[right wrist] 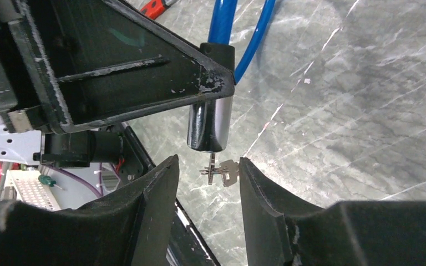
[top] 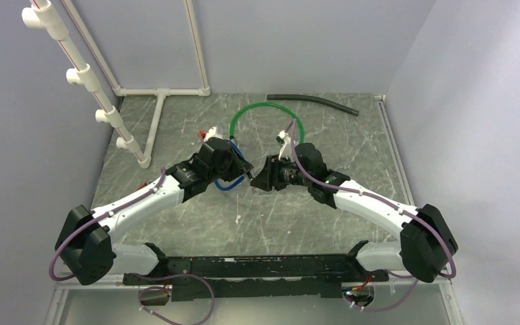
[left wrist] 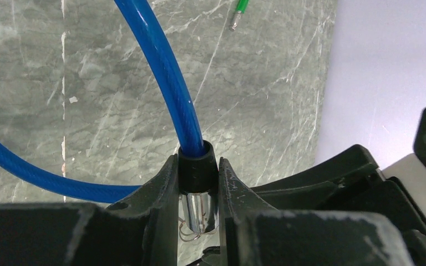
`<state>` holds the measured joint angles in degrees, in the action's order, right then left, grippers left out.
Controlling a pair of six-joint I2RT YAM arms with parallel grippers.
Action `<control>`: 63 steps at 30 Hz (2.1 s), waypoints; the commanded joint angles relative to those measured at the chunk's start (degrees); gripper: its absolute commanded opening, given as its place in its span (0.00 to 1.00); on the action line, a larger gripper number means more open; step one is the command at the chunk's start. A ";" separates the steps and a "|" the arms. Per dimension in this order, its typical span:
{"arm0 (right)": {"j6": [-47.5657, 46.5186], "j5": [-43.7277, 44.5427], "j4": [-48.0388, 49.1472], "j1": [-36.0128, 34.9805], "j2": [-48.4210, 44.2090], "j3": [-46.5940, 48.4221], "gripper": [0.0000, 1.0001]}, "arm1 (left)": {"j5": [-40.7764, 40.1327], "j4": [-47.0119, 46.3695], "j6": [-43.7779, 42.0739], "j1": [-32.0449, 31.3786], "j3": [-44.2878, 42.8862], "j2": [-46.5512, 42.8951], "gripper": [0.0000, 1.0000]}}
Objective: Unlock with the key
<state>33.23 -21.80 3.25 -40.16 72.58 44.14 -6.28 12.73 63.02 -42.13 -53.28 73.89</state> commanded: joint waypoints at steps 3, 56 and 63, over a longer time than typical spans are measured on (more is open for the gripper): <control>2.12 -1.58 5.19 0.08 0.29 -1.36 0.43 | -0.07 -2.73 -0.45 -0.02 -2.01 -0.40 0.00; 44.01 -16.69 77.40 5.36 6.79 -14.21 0.00 | 4.35 -48.77 1.37 -0.04 26.09 -20.91 0.00; 56.07 -16.94 94.93 5.19 17.44 -9.94 0.00 | 5.67 -55.54 0.85 -0.06 29.24 -20.26 0.00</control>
<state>82.26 -42.33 76.60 -35.66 88.79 29.74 -5.28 -35.75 65.21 -41.36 -25.02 53.34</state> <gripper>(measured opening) 0.013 0.260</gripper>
